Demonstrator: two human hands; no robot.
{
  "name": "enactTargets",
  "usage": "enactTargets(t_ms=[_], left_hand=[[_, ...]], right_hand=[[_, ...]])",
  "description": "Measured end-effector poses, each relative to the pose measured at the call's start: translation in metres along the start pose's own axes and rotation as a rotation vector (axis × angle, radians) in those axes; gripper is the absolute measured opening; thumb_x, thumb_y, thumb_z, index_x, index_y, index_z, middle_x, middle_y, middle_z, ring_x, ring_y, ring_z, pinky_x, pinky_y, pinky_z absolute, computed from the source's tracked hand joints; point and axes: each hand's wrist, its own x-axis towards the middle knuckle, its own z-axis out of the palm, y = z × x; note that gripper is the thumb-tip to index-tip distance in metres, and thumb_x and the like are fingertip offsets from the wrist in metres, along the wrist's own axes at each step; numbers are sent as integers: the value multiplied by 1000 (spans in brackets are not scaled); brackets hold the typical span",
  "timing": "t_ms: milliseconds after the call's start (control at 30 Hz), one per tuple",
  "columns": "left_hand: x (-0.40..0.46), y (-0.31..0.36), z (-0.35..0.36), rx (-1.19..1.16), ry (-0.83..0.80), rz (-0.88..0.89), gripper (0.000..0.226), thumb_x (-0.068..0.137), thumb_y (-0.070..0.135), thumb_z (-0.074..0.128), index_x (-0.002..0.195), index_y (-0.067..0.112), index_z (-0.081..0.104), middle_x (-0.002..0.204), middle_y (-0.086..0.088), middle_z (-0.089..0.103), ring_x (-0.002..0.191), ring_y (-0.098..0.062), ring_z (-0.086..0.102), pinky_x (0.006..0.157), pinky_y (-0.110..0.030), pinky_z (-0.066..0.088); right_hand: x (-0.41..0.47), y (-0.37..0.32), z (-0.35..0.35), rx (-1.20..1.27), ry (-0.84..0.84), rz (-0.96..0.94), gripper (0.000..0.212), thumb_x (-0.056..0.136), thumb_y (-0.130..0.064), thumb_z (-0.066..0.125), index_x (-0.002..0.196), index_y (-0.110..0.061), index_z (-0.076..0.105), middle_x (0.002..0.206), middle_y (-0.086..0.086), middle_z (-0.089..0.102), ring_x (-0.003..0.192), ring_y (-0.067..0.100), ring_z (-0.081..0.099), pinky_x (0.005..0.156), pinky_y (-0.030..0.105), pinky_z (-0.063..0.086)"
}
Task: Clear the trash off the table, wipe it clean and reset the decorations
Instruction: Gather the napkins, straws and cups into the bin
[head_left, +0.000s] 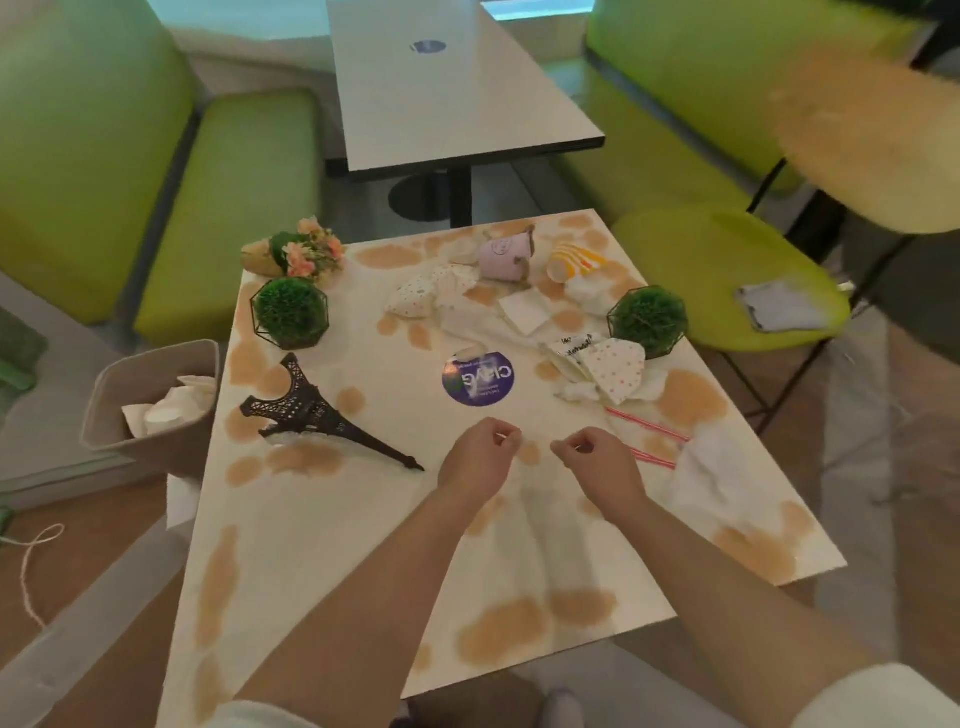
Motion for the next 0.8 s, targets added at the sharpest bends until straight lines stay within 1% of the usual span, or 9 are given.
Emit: enactTargets(t_ms=[100, 167, 233, 333, 433, 500, 600, 700, 800], left_hand=[[-2, 12, 27, 41, -34, 23, 22, 95, 39, 54, 108, 24, 64, 107, 4, 65, 101, -15, 61, 87, -31, 47], [-2, 21, 44, 54, -56, 23, 23, 95, 39, 54, 109, 23, 64, 107, 5, 65, 102, -15, 61, 88, -30, 47], [-2, 28, 59, 66, -76, 28, 22, 95, 39, 54, 108, 24, 64, 106, 6, 65, 101, -14, 61, 89, -30, 48], [-4, 42, 83, 70, -116, 43, 21, 95, 38, 54, 106, 24, 64, 105, 6, 65, 100, -15, 61, 87, -30, 48], [-7, 53, 103, 82, -165, 57, 22, 95, 39, 54, 107, 24, 64, 107, 6, 65, 99, -15, 61, 89, -33, 50], [-8, 58, 117, 94, -191, 67, 22, 94, 40, 54, 107, 26, 64, 106, 8, 64, 99, -13, 61, 90, -34, 50], [-7, 63, 134, 114, -222, 83, 18, 94, 38, 55, 105, 27, 65, 107, 9, 64, 99, -10, 60, 88, -30, 49], [-4, 67, 144, 137, -235, 87, 18, 94, 37, 55, 106, 27, 65, 107, 8, 65, 98, -8, 60, 87, -27, 47], [-1, 71, 151, 145, -249, 68, 22, 94, 37, 54, 110, 25, 65, 106, 8, 64, 98, -8, 60, 87, -26, 47]], right_hand=[[2, 28, -27, -44, 72, 27, 17, 91, -37, 59, 86, -22, 64, 85, -9, 64, 70, 15, 61, 49, 26, 42], [6, 49, -45, -100, 145, 22, 15, 91, -35, 59, 86, -23, 67, 86, -6, 66, 73, 16, 62, 57, 30, 48], [11, 70, -61, -166, 211, 0, 14, 90, -31, 60, 92, -23, 71, 89, -2, 65, 85, 19, 61, 69, 35, 53], [16, 96, -85, -296, 274, 2, 18, 90, -26, 60, 105, -23, 69, 101, 0, 58, 103, 22, 49, 84, 40, 50], [18, 112, -99, -480, 271, 46, 34, 88, -27, 64, 121, -28, 58, 124, 4, 48, 115, 24, 41, 92, 34, 42], [20, 125, -106, -495, 209, 99, 45, 86, -24, 65, 128, -27, 50, 130, 5, 42, 119, 25, 38, 95, 34, 41], [23, 145, -111, -505, 102, 127, 51, 88, -14, 58, 136, -23, 44, 132, 6, 43, 120, 25, 40, 96, 33, 42], [25, 155, -112, -608, 121, 87, 49, 91, -10, 48, 136, -26, 43, 130, 0, 48, 119, 20, 44, 95, 29, 39], [32, 161, -116, -585, 140, 80, 46, 90, -10, 48, 133, -29, 48, 122, -5, 56, 115, 18, 49, 92, 28, 39]])
